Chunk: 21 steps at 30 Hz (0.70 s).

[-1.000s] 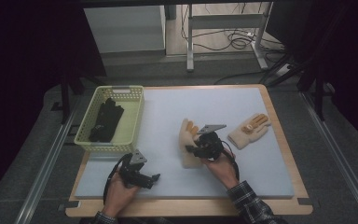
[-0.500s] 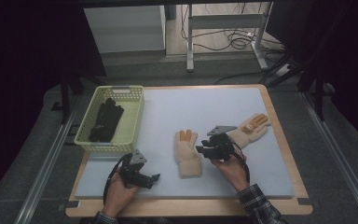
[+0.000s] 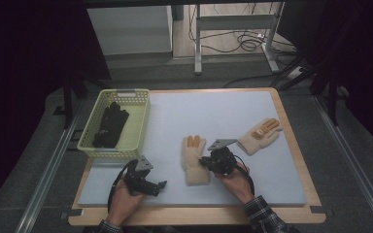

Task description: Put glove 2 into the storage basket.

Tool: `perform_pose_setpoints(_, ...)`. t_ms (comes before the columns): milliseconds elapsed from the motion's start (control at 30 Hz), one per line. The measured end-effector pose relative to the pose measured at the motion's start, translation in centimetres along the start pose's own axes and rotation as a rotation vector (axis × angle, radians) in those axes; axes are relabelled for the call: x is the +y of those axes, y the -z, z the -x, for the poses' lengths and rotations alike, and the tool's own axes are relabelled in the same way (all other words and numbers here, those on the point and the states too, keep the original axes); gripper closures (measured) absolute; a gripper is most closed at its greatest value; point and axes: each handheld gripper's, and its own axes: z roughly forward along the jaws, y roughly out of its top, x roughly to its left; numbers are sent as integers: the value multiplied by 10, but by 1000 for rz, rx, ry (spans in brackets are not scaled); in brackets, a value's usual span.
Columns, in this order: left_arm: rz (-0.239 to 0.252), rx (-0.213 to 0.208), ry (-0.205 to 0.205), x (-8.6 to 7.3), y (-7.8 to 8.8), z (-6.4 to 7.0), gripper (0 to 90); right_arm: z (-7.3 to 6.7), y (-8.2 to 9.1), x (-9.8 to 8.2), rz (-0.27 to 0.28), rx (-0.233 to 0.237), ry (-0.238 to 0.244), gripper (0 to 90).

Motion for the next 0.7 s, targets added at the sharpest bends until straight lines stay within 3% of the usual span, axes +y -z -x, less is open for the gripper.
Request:
perform_pose_setpoints(67, 2, 0, 2, 0, 0, 0, 4, -9, 16, 11, 51, 11, 13, 803)
perform_pose_setpoints(133, 1, 0, 2, 0, 0, 0, 4, -19, 32, 24, 109, 10, 36, 668)
perform_pose_setpoints(200, 1, 0, 2, 0, 0, 0, 4, -23, 45, 34, 124, -30, 62, 655)
perform_pose_setpoints(267, 1, 0, 1, 0, 0, 0, 4, -16, 48, 34, 113, -56, 49, 654)
perform_pose_setpoints(500, 0, -1, 2, 0, 0, 0, 4, 19, 34, -2, 39, -81, -66, 660)
perform_pose_setpoints(700, 0, -1, 2, 0, 0, 0, 3, 27, 9, -18, -5, -73, -101, 650)
